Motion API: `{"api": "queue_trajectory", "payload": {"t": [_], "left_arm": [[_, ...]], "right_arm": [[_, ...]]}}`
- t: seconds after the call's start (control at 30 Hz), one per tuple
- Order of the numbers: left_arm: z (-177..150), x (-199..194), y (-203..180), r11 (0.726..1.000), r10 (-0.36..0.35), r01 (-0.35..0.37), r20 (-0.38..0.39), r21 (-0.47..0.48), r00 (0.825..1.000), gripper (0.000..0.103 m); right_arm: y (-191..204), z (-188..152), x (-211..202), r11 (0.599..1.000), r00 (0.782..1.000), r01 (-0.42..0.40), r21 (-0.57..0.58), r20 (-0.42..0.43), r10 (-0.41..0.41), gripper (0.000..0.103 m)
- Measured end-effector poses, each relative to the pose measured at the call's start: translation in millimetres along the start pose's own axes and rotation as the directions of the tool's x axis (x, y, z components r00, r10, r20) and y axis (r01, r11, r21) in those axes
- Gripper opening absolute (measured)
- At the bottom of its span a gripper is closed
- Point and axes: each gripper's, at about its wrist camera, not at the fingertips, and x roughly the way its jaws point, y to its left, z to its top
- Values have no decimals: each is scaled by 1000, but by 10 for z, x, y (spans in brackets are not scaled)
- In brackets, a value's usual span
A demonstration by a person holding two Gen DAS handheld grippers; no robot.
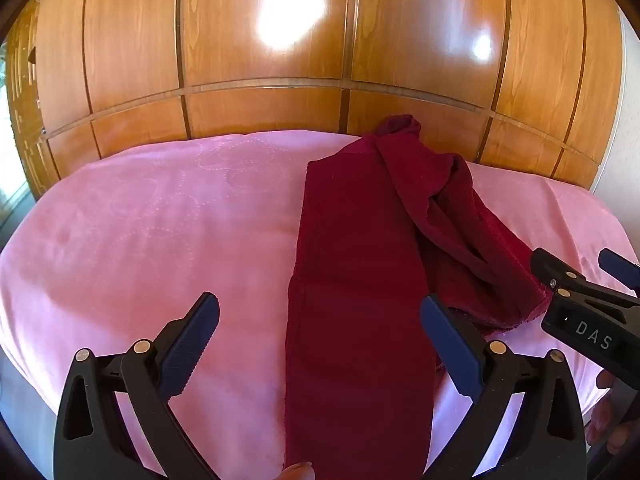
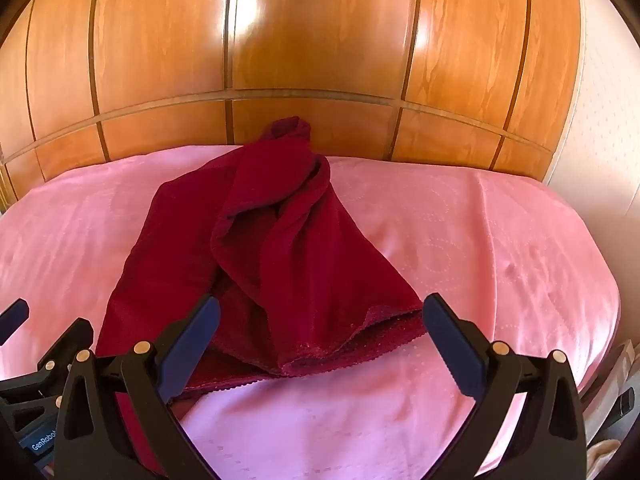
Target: Fold small clothes
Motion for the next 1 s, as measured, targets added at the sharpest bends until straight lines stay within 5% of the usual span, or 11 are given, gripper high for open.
{"api": "queue_trajectory", "payload": {"t": [0.6,1.0], "left_arm": [[2,-34,28,1000,-9,9,7,-13,1000,100],[-19,132,23,998,-15,18,-38,63,999,100]], "right_arm": [[47,1,-27,1000,1000,1,-14,6,-1,101],[-70,-58,97,999,999,-31,12,-41,32,101]]}}
